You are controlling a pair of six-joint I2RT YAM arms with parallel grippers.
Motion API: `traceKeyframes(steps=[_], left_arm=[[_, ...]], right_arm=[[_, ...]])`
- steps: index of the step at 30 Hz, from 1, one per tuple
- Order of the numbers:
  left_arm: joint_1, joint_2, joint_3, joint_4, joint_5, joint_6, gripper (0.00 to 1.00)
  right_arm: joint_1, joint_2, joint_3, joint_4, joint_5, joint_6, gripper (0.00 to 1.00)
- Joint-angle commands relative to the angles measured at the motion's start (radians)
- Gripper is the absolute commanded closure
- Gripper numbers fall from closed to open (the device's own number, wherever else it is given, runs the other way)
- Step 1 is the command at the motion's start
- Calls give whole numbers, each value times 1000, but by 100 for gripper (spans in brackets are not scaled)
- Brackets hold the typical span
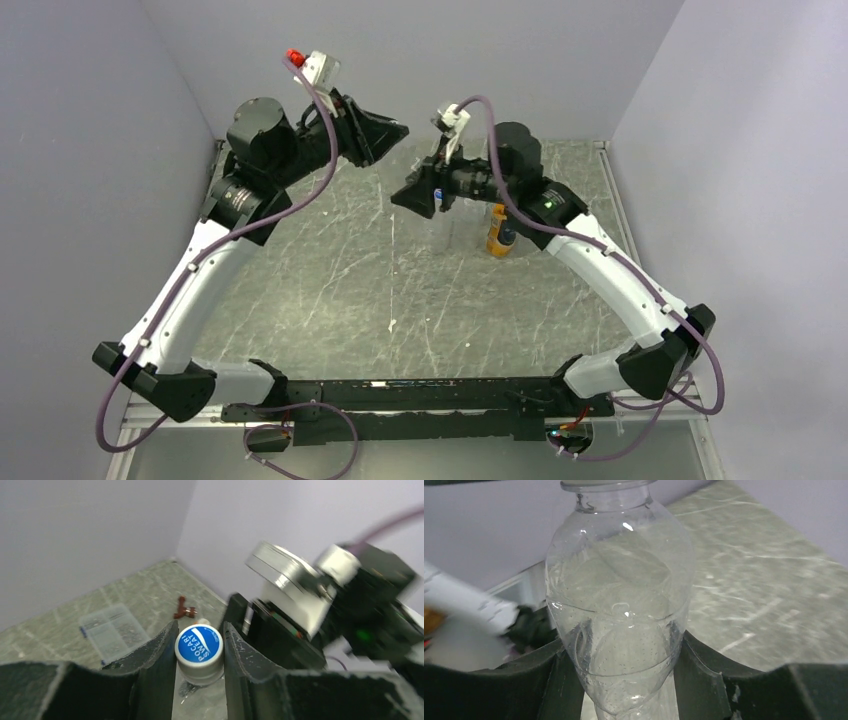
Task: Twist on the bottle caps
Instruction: Screw the bottle cap onto the plastic bottle.
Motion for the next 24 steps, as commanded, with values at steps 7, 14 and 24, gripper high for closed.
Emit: traceKeyframes(steps=[7, 14, 24], left_arm=[[35, -143, -117, 345, 843, -75, 96], [37, -143, -80, 245, 801, -8, 53], [40, -173, -25, 54, 127, 101, 1]], right_arm=[[-126, -45, -172, 970, -953, 652, 88], [-126, -63, -87, 588, -871, 392, 86], [-108, -124, -58, 129, -297, 72, 81]])
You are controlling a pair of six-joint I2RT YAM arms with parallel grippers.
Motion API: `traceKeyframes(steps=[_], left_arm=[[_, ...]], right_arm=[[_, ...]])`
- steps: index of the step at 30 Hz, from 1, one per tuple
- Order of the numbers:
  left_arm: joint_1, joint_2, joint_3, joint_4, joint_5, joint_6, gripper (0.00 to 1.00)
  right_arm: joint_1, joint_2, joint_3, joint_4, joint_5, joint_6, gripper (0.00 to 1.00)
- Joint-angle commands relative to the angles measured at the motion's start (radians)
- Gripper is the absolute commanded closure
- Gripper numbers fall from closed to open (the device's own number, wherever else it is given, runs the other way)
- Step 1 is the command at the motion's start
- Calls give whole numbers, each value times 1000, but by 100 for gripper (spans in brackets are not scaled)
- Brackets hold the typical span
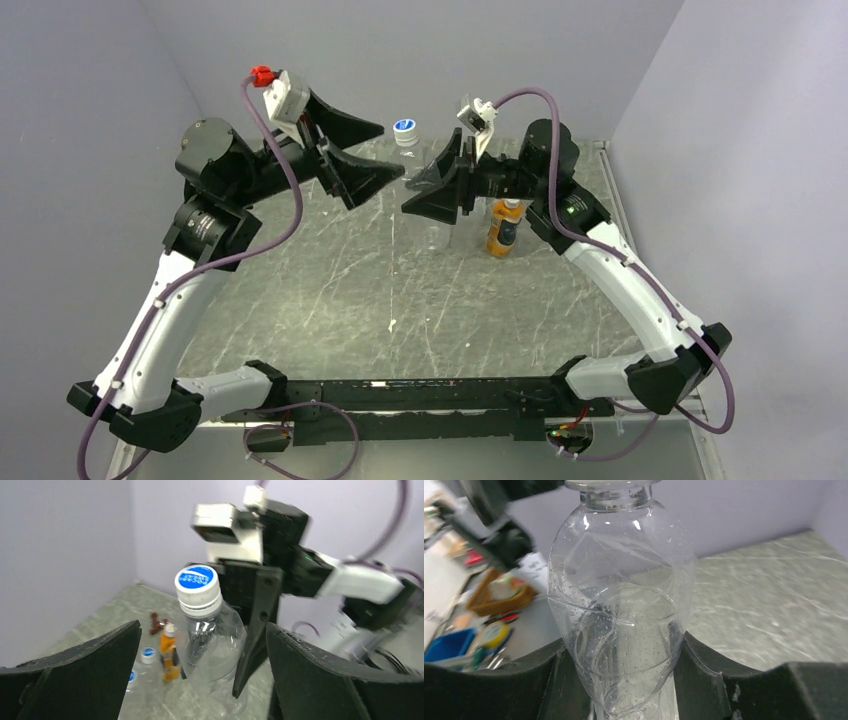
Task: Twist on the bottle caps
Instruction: Screw the bottle cap onto the plastic bottle.
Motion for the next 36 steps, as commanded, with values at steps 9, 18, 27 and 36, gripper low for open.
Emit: traceKeyframes(steps=[9, 18, 27, 36], left_arm=[[2, 101, 189, -154, -571, -11, 7], [2, 228, 312, -219, -599, -16, 10], [2, 291, 338, -228, -593, -45, 22], [2, 301, 326, -205, -564, -63, 42]], right_arm=[[166, -1, 27, -169, 917, -188, 82], [226, 98, 132, -215, 1047, -231, 83], [238, 138, 181, -238, 1080, -249, 83], [240, 158, 196, -255, 1083, -259, 83]])
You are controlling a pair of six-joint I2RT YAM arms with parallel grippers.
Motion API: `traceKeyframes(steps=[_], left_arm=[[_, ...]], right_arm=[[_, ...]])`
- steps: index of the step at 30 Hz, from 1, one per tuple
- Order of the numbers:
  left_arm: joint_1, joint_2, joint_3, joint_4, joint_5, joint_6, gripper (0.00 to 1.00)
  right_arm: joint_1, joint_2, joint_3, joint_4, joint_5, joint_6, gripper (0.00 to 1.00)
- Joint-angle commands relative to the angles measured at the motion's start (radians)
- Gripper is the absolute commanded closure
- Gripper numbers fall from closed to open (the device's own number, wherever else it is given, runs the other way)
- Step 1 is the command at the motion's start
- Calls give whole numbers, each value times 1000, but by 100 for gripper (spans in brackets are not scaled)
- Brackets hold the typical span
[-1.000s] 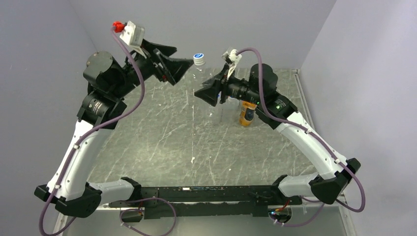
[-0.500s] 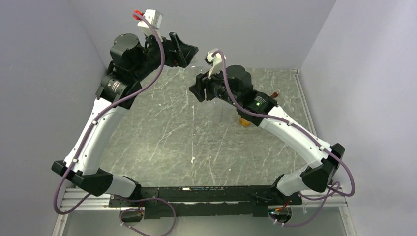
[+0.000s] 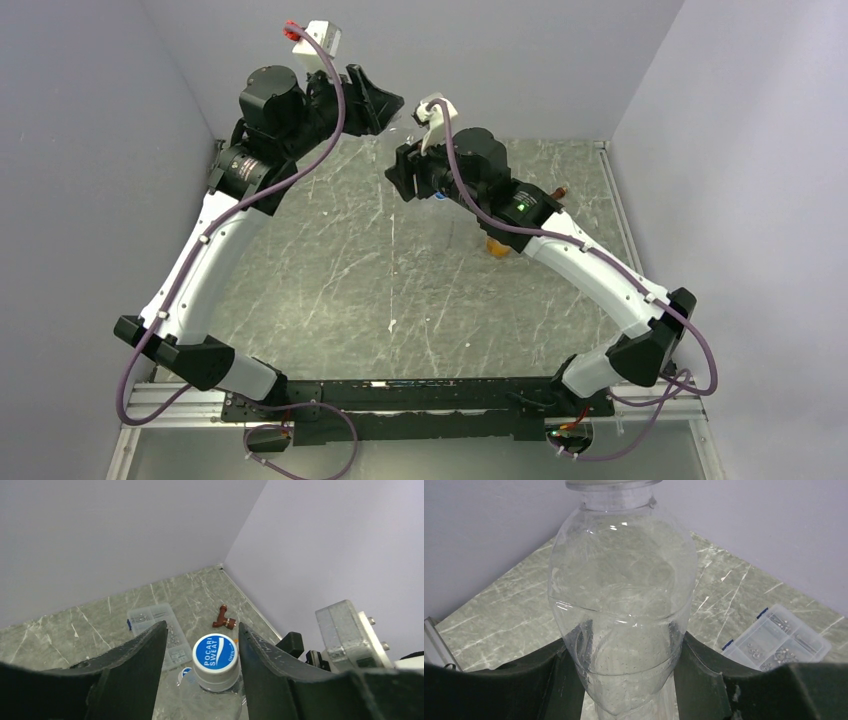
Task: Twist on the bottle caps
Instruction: Screw the bottle cap onto the plastic bottle.
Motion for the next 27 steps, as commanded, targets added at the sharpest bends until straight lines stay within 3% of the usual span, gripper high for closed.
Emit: traceKeyframes(steps=[1, 4, 7, 11, 14, 17, 23, 27], left_arm=[[2, -1, 30, 40, 14, -17, 46], [2, 2, 32, 29, 27, -17, 55], [2, 0, 26, 20, 33, -16, 56], [2, 7, 38, -9, 44, -17, 34], [2, 1, 33, -6, 31, -13, 30], [3, 1, 34, 2, 32, -12, 38], [3, -8, 20, 26, 47, -10, 63], [8, -38, -30, 68, 107, 14, 81]], right_arm=[[5, 10, 59, 4, 20, -22, 84], [4, 11, 58, 7, 15, -25, 84], [3, 12, 65, 7, 13, -31, 84], [1, 18, 82, 1, 3, -40, 84], [1, 27, 94, -5, 0, -41, 85], [1, 29, 97, -6, -3, -43, 85], [-1, 30, 97, -15, -11, -48, 86], [-58, 13, 77, -8, -156, -16, 88]])
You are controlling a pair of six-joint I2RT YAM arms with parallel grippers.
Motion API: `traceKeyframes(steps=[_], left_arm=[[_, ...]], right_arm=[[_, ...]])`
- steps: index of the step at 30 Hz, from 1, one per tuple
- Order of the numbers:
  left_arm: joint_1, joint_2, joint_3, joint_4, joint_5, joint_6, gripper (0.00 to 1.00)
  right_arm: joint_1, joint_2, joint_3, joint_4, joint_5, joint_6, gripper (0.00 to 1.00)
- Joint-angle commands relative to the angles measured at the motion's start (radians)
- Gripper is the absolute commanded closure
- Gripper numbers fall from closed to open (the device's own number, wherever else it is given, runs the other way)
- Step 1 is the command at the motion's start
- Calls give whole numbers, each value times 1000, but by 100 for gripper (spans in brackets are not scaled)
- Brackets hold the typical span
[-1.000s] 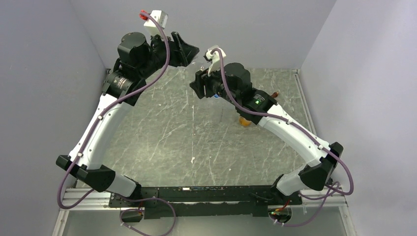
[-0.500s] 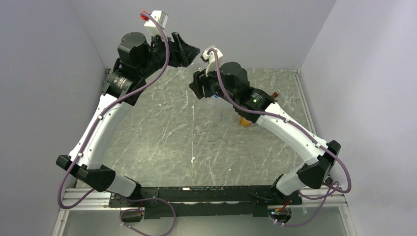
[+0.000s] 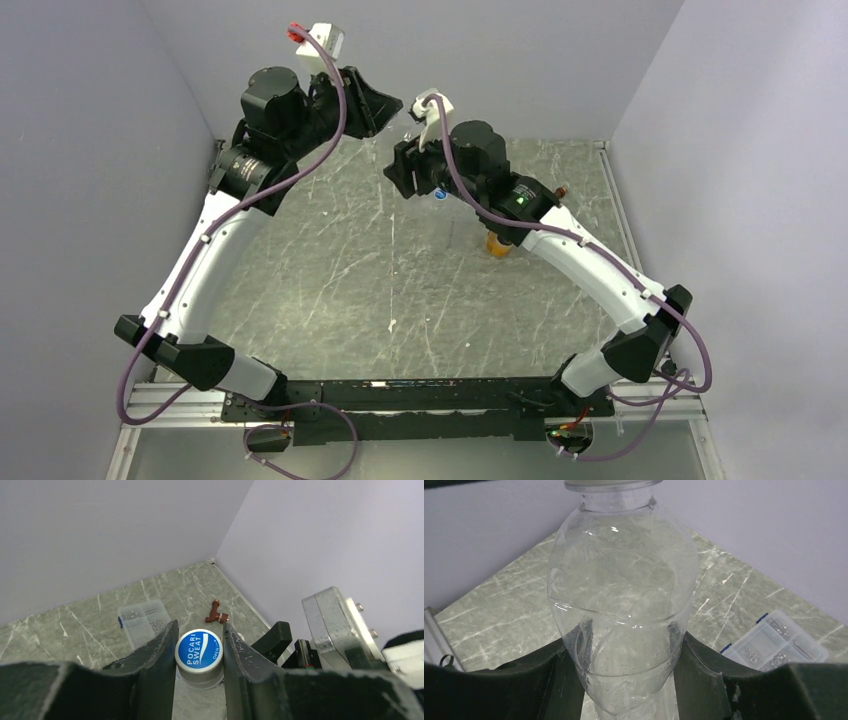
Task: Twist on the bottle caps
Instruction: Screw the bottle cap onto the plastic bottle.
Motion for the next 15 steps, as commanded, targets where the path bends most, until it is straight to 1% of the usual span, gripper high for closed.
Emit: traceKeyframes(steps=[1, 2, 3, 5, 6, 9, 11, 12, 15], left_arm=[[11, -52, -38, 91, 99, 38, 84], [20, -68, -70, 111, 143, 43, 88], [33, -87, -103, 143, 195, 45, 91], [64, -135, -164, 238, 346, 30, 96], [80, -152, -193, 281, 446, 15, 97], [112, -188, -251, 408, 690, -41, 100], [118, -198, -272, 493, 841, -92, 100], [118, -200, -281, 547, 905, -147, 100], [118, -199, -313, 732, 1058, -275, 100]], right_arm=[[-80, -30, 12, 37, -221, 28, 89], [-111, -42, -1, 55, -318, 43, 89], [-142, -53, -14, 75, -462, 59, 89], [-202, -74, -37, 127, -677, 85, 89], [-218, -81, -48, 152, -775, 98, 89], [-248, -95, -85, 301, -1039, 188, 89], [-256, -94, -118, 438, -1181, 292, 90], [-256, -91, -132, 517, -1242, 347, 90], [-256, -73, -165, 757, -1360, 538, 89]])
